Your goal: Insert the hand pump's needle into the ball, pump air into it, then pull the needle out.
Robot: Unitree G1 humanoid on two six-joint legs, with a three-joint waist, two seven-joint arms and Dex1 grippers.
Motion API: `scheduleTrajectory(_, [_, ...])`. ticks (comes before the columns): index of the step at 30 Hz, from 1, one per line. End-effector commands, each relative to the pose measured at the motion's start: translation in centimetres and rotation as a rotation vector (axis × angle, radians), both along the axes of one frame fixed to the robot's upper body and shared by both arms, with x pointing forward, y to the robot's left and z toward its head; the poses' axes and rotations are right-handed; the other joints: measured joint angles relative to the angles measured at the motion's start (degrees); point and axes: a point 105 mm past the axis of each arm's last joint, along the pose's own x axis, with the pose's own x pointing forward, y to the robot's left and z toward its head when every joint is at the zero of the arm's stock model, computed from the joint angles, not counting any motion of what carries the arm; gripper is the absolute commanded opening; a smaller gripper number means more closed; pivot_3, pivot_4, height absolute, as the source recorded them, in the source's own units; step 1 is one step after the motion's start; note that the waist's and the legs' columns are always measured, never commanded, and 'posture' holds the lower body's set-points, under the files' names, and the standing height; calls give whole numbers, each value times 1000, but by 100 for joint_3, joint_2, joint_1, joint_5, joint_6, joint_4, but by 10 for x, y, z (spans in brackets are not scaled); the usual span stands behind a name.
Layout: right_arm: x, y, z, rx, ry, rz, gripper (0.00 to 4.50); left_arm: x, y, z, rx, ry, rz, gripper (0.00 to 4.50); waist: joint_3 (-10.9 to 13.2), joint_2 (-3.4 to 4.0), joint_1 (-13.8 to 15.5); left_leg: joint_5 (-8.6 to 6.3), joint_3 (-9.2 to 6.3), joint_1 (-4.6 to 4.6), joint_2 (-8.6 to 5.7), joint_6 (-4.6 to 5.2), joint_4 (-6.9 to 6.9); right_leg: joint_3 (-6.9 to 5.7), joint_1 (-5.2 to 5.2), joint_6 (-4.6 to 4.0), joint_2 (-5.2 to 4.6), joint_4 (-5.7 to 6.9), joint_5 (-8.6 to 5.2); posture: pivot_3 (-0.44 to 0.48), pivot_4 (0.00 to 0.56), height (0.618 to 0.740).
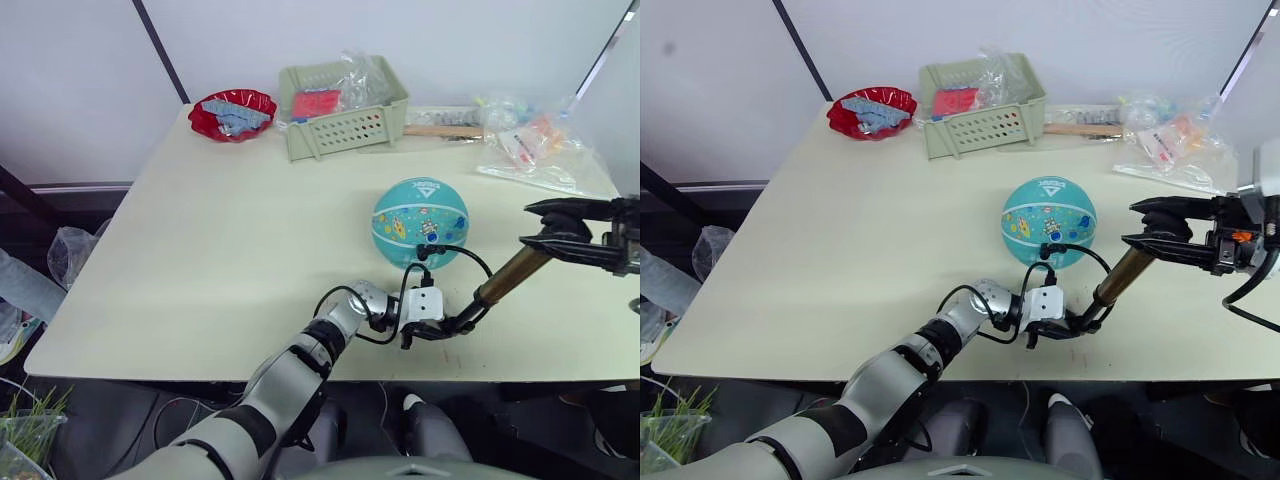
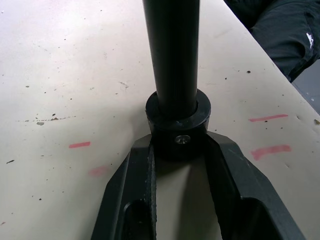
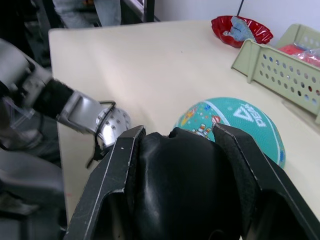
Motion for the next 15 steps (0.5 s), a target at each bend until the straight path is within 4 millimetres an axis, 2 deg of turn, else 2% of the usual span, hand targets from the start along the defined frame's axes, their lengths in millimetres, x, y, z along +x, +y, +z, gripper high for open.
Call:
scheduleTrajectory(1, [-10,1,30,1,-101,-3,1632,-15,24,-38,156,88,-5,980,0,0,2,0,-4,-2,1,0,0,-4,-1,-1,1,0,0,0,150,740])
scheduleTrajectory(3, [-5,3,16,-4,-52,-26,1632,-16,23,-38,156,88,-5,980,0,0,1,0,-4,-2,1,0,-1,-3,0,-1,1,0,0,0,150,740])
scheduleTrajectory(7, [-2,5,-34,-94,60,-26,1632,-16,23,-38,155,90,-8,980,-12,-26,2,0,-5,0,2,0,-2,-5,1,-1,3,0,0,0,150,740])
scheduleTrajectory(11, [1,13,-71,-69,113,-17,1632,-15,24,-37,156,87,-5,980,-24,-45,-15,0,-1,9,4,0,-2,0,7,0,5,1,-1,0,150,740])
scheduleTrajectory(15, [4,14,-93,-63,123,-34,1632,-14,24,-37,155,87,-2,980,-33,-56,-15,0,-6,15,8,-1,-2,-5,11,2,13,1,-2,0,150,740])
